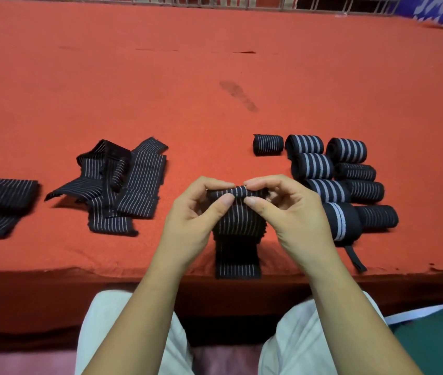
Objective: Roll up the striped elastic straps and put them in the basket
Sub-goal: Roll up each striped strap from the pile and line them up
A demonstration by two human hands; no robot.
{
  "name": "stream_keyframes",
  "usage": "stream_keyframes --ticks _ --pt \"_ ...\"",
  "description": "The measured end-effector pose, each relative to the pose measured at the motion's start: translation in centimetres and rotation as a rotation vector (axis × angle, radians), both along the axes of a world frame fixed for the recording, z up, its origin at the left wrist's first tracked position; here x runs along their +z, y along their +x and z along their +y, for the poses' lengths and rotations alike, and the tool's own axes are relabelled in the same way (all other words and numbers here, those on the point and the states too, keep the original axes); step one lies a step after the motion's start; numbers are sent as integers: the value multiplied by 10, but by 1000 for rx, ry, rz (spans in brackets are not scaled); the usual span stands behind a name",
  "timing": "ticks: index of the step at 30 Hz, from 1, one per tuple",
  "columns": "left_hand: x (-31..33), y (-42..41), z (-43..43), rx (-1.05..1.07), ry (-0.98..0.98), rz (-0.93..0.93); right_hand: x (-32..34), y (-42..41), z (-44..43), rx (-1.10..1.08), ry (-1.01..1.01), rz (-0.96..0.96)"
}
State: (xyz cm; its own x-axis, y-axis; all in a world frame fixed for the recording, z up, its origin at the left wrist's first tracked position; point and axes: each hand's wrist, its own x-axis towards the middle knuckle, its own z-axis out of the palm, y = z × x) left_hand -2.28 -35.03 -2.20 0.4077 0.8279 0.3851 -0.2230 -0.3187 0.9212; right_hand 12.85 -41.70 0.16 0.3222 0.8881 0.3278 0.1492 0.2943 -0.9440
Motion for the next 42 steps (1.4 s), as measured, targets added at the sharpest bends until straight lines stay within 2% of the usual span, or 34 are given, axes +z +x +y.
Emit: stream_keyframes --ticks 3,5,7,10,14,20,23,26,31,37,40,42 --pt "0 -2 4 -15 26 28 -1 3 1 24 -67 88" --pt "0 -3 6 -1 83 61 -3 4 1 35 -116 79" --pt "-1 -3 3 -7 92 66 -3 5 0 10 -93 26" --pt "2 1 -2 -20 -3 48 -2 3 -2 9 -55 55" --pt "3 3 0 32 23 98 -1 2 -2 22 -60 101" --pt "2 0 1 -58 100 84 2 0 -2 11 -93 149" --pt "2 0 -2 -92 14 45 3 0 -2 17 -71 152" --pt "3 2 -2 -24 -80 69 4 -1 -3 6 -31 73" --pt "4 4 -1 29 -49 108 0 -3 -4 16 -23 122" --pt "-1 2 1 -10 81 131 -2 -5 -3 20 -119 111" --pt "0 2 -2 -43 -15 104 1 -1 -5 86 -89 155" --pt "1 4 -3 22 -37 171 2 1 -7 113 -77 144"
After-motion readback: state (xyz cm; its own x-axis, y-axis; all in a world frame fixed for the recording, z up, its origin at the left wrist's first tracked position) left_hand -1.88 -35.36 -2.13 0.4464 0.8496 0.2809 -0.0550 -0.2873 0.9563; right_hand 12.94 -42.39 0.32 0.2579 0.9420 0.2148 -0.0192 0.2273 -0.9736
